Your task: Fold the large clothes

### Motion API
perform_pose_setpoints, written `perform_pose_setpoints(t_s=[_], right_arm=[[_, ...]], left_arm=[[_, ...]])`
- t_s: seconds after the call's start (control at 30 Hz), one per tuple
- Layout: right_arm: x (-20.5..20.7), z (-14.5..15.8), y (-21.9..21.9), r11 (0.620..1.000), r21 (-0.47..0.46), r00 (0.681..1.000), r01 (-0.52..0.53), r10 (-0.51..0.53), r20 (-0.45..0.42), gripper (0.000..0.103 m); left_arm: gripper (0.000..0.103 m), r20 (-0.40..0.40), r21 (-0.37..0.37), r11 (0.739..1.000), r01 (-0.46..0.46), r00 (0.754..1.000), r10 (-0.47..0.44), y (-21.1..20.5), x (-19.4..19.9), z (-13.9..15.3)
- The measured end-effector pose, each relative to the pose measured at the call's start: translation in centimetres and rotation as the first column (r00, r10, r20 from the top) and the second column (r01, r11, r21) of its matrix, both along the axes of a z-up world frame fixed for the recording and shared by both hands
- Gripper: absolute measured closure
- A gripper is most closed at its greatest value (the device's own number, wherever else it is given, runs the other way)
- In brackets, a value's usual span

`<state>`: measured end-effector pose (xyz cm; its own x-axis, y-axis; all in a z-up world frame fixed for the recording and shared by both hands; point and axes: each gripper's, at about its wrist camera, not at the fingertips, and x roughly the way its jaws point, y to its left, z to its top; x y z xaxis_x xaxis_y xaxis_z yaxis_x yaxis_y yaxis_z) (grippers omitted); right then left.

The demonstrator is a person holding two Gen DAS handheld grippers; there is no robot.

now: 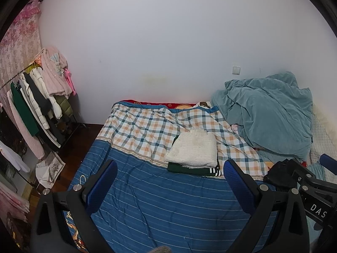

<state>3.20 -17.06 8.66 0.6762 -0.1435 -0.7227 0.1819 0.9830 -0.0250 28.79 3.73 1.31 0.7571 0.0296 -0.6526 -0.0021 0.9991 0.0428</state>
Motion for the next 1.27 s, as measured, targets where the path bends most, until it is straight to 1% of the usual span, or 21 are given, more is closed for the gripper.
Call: perform_pose_setpoints(t_s=[0.57, 0.73, 1.27], right_arm=[[0.2, 0.1, 0.3, 1.0, 0.0, 1.0, 0.005, -0.005, 0.006, 0.007], [1.2, 0.8, 0.6, 1.0, -0.001, 1.0, 0.016, -0.016, 0.019, 0.006], [0.7, 0.9, 0.9, 0.999, 0.007, 0.999, 0.032, -0.032, 0.025, 0.006]], left_arm=[[0.0, 0.007, 0.002, 1.0, -0.002, 1.0, 0.002, 0.3, 0.5, 0.4], [0.0, 0.016, 0.004, 1.0, -0.005, 1.0, 0.005, 0.4, 1.0, 0.8], [0.0, 0.023, 0.004, 1.0, -0.007, 1.0, 0.007, 0.3, 1.0, 0.8]])
